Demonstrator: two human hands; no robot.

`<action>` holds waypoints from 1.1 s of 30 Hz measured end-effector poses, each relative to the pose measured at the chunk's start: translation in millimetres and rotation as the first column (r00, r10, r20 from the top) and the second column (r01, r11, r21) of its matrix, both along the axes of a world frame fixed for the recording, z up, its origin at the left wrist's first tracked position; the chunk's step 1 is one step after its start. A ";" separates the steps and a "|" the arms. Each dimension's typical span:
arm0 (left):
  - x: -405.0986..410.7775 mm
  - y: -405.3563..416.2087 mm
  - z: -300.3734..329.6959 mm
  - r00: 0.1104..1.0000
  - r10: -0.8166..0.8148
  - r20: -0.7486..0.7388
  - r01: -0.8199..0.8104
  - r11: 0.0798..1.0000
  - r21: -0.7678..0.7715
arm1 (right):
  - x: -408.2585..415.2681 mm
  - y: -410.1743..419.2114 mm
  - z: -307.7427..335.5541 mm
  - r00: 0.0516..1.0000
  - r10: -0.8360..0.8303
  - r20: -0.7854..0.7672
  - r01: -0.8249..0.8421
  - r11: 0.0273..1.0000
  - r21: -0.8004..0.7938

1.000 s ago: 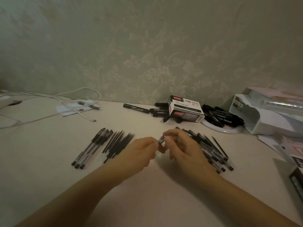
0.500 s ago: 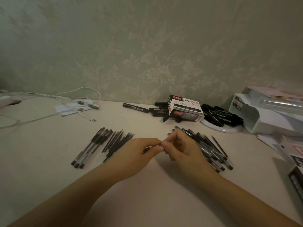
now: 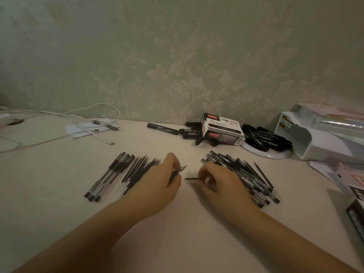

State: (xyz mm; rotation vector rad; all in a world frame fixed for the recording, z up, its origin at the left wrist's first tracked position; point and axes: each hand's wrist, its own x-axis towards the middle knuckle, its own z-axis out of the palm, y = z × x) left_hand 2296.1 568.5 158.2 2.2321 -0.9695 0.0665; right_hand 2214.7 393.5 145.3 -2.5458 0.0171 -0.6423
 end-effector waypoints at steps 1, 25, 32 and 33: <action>0.2 -0.3 0.2 1.000 0.002 0.017 -0.002 1.000 0.009 | 0.3 -0.5 -0.7 1.000 0.007 -0.003 -0.007 0.999 -0.035; -4.5 0.8 8.6 0.990 -0.141 0.025 0.143 0.985 -0.101 | 1.5 1.8 6.8 0.980 0.201 -0.011 -0.168 0.848 0.502; -4.4 0.1 6.7 0.986 -0.164 -0.027 0.160 0.980 -0.119 | 4.0 -3.2 5.1 0.978 0.210 -0.002 -0.179 0.836 0.519; -4.6 0.0 6.5 0.987 -0.161 -0.015 0.157 0.980 -0.122 | 4.3 -3.1 4.6 0.981 0.196 -0.006 -0.164 0.837 0.522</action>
